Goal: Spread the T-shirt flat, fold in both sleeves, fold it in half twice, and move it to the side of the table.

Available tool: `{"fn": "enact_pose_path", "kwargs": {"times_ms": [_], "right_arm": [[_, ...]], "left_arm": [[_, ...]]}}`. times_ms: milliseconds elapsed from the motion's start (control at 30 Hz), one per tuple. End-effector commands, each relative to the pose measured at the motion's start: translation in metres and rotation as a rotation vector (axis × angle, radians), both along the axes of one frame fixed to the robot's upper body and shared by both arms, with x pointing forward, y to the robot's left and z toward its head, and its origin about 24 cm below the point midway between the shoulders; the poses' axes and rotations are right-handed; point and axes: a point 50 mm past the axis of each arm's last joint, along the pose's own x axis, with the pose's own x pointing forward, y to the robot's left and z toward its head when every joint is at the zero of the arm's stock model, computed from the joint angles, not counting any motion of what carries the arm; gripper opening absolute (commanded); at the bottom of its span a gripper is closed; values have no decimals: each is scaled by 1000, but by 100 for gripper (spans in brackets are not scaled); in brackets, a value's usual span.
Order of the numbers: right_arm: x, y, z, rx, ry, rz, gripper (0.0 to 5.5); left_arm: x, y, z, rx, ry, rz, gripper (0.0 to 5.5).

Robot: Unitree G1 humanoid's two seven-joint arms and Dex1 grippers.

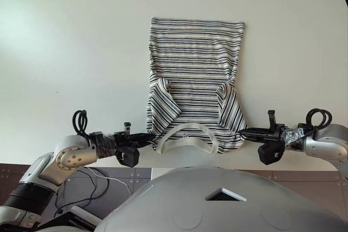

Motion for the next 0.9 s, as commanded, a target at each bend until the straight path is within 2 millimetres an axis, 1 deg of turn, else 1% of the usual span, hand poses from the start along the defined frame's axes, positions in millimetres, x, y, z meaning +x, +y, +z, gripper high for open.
{"fn": "enact_pose_path", "kwargs": {"times_ms": [33,133,300,333,400,467,533,600,667,733,767,833,900], "right_arm": [[0,-3,2,1,5,-26,11],[-3,-9,3,18,22,-78,11],[-22,-21,10,86,121,-155,11],[-24,-21,12,112,140,-168,11],[-26,-16,20,195,165,-181,11],[-19,-10,28,288,166,-197,11],[-1,-5,36,390,121,-254,11],[36,-2,41,500,20,-372,11],[68,1,38,532,-53,-454,11],[94,4,28,520,-104,-535,11],[106,5,23,517,-121,-578,11],[130,11,17,521,-161,-646,11],[150,20,12,516,-199,-682,11]], "left_arm": [[-5,4,-2,27,41,23,10],[-20,-2,6,-52,99,39,10],[-50,-9,25,-202,232,127,10],[-53,-10,29,-229,246,148,10],[-48,-12,39,-291,235,174,10],[-31,-13,45,-339,161,219,10],[-4,-10,44,-335,44,286,10],[27,-9,36,-301,-65,345,10],[56,-12,24,-272,-164,381,10],[82,-19,15,-263,-216,404,10],[95,-23,13,-257,-249,405,10],[127,-29,15,-260,-320,435,10],[153,-28,16,-251,-376,494,10]]}}
